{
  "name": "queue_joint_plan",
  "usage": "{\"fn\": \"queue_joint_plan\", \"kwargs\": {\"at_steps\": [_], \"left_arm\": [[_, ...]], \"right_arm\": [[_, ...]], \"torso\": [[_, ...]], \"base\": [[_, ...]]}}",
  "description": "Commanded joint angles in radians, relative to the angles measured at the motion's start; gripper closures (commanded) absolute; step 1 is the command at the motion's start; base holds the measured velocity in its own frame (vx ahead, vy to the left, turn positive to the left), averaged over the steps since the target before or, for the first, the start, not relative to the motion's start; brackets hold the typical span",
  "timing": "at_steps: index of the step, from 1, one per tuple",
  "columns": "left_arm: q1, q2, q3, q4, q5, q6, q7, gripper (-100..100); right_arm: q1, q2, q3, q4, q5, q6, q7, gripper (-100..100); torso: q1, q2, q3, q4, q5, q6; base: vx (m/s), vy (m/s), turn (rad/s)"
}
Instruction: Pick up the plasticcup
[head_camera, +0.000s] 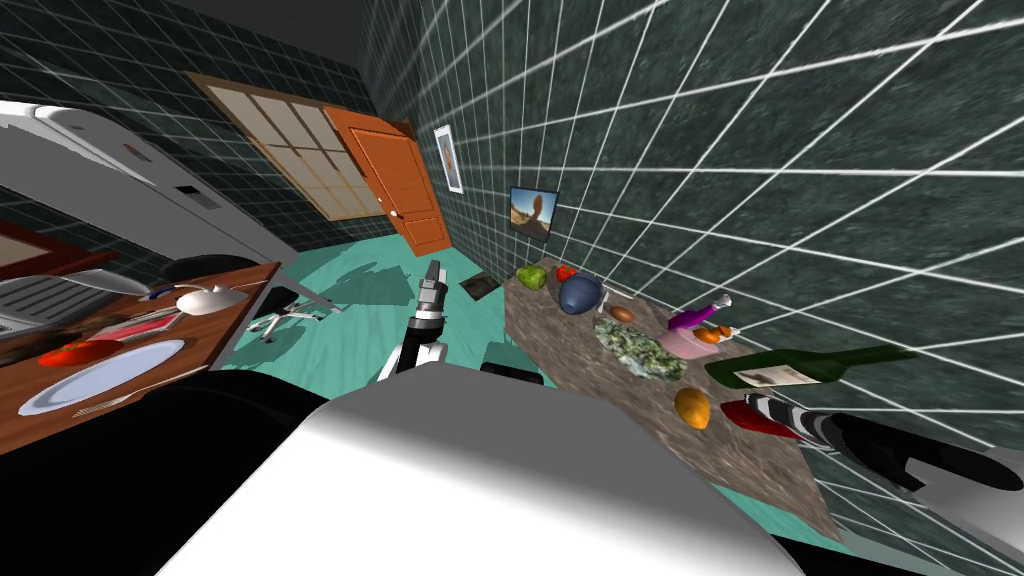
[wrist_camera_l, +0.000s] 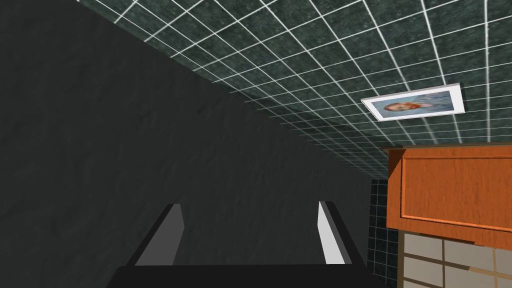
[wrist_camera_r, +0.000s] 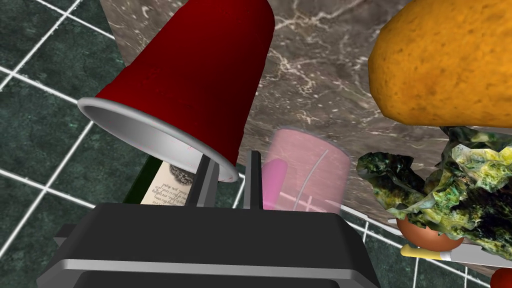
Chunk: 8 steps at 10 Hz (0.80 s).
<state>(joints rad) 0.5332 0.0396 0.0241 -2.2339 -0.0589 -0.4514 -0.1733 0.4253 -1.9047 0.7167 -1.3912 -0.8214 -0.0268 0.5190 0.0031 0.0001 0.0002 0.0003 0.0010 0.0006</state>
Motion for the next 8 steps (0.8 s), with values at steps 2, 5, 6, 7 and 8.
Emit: {"fn": "queue_joint_plan", "kwargs": {"at_steps": [2, 5, 6, 7, 8], "left_arm": [[0.000, 0.000, 0.000, 0.000, 0.000, 0.000, 0.000, 0], [0.000, 0.000, 0.000, 0.000, 0.000, 0.000, 0.000, 0], [0.000, 0.000, 0.000, 0.000, 0.000, 0.000, 0.000, 0], [0.000, 0.000, 0.000, 0.000, 0.000, 0.000, 0.000, 0], [0.000, 0.000, 0.000, 0.000, 0.000, 0.000, 0.000, 0]], "right_arm": [[-0.071, -0.003, 0.084, 0.013, 0.018, -0.025, -0.017, 100], [-0.057, -0.013, 0.098, 0.032, 0.017, -0.065, -0.024, 100], [-0.044, -0.022, 0.112, 0.051, 0.016, -0.106, -0.030, 100], [-0.044, -0.022, 0.112, 0.051, 0.016, -0.106, -0.030, 100], [-0.037, -0.027, 0.119, 0.061, 0.015, -0.126, -0.033, 100]], "torso": [[0.000, 0.000, 0.000, 0.000, 0.000, -0.001], [-0.001, 0.001, 0.000, 0.000, 0.000, 0.001], [0.000, 0.000, 0.000, 0.000, 0.000, 0.000], [0.001, -0.001, 0.000, 0.000, 0.001, 0.000], [0.001, -0.001, 0.000, 0.000, 0.001, 0.000]], "base": [[0.016, 0.026, -0.014], [0.024, 0.022, -0.022], [0.050, 0.049, -0.036], [0.042, 0.045, -0.024], [0.024, 0.034, -0.013]]}}
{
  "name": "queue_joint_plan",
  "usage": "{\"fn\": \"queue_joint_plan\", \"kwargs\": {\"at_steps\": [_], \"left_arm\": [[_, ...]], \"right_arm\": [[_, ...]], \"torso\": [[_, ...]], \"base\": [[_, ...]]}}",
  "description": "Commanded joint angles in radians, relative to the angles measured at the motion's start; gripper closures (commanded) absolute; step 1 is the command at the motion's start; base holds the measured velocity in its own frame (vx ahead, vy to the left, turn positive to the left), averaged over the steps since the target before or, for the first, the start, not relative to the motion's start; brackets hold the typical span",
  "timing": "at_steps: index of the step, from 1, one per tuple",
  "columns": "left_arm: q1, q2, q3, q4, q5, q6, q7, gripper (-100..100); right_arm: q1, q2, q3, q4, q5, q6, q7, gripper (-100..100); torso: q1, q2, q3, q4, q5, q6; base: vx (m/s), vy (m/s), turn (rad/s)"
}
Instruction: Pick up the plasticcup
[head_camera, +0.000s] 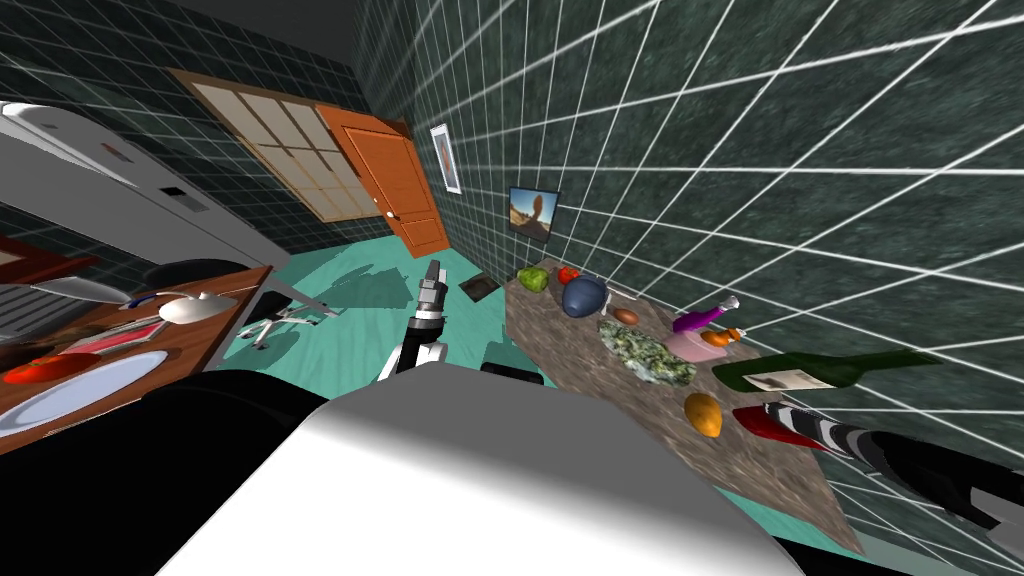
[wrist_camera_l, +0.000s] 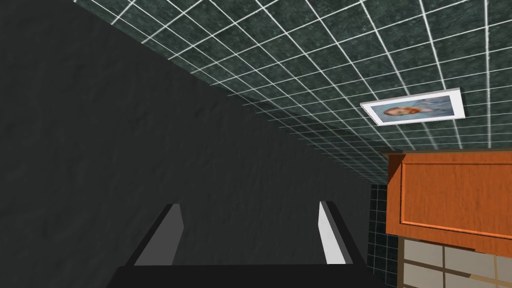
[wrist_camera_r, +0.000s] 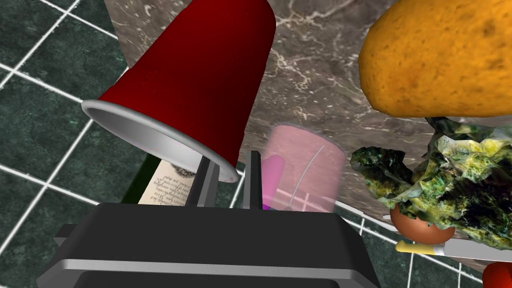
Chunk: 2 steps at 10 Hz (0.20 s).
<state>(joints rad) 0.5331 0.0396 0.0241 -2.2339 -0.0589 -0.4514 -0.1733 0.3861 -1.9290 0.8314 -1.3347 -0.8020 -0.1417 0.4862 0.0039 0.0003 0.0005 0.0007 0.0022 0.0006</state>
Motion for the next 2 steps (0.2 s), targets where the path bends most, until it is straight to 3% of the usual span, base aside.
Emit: {"fn": "queue_joint_plan", "kwargs": {"at_steps": [1, 2], "left_arm": [[0.000, 0.000, 0.000, 0.000, 0.000, 0.000, 0.000, 0], [0.000, 0.000, 0.000, 0.000, 0.000, 0.000, 0.000, 0]], "right_arm": [[0.000, 0.000, 0.000, 0.000, 0.000, 0.000, 0.000, 100], [0.001, 0.000, 0.001, 0.001, 0.001, -0.004, -0.003, 0]], "torso": [[0.000, 0.000, 0.000, 0.000, 0.000, 0.000], [-0.001, 0.001, 0.001, 0.000, 0.000, 0.000]], "base": [[0.009, 0.014, -0.006], [0.000, 0.000, 0.000]]}}
